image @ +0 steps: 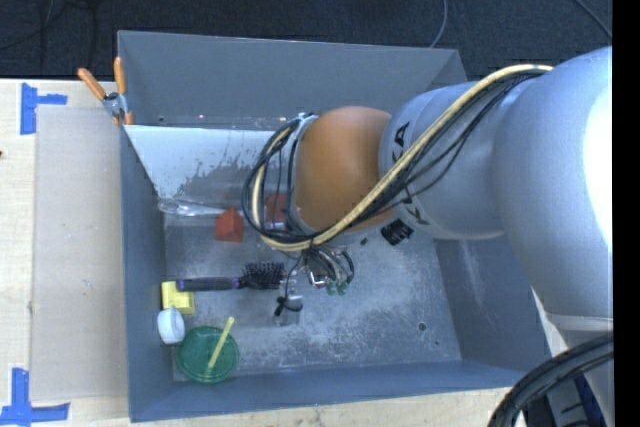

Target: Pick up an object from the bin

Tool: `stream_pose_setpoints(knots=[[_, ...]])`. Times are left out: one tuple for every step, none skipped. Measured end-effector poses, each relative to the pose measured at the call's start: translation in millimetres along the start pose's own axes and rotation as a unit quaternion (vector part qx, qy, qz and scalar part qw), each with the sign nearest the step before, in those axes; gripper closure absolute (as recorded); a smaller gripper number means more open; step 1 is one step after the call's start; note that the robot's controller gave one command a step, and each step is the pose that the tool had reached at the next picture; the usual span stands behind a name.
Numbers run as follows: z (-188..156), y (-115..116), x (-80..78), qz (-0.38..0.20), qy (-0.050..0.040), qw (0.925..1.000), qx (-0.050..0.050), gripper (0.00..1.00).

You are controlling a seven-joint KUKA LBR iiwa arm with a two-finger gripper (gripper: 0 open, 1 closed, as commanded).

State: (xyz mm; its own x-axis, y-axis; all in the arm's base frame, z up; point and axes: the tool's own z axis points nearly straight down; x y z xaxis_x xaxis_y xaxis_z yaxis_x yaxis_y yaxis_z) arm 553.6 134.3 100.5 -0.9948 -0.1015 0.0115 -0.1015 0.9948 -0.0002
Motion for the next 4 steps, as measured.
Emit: stream_pose_setpoints(knots=[[-46, 2, -1.6, 0.003, -0.0031, 1.0, -0.001, 0.0], [8, 11, -5.6, -0.045, -0.0031, 0.999, 0.0, 0.0], [31, -2, 9.1, -0.066, -0.0015, 0.9978, 0.0, 1.0], [31, -2, 9.1, -0.066, -0.0015, 0.9978, 0.0, 1.0]])
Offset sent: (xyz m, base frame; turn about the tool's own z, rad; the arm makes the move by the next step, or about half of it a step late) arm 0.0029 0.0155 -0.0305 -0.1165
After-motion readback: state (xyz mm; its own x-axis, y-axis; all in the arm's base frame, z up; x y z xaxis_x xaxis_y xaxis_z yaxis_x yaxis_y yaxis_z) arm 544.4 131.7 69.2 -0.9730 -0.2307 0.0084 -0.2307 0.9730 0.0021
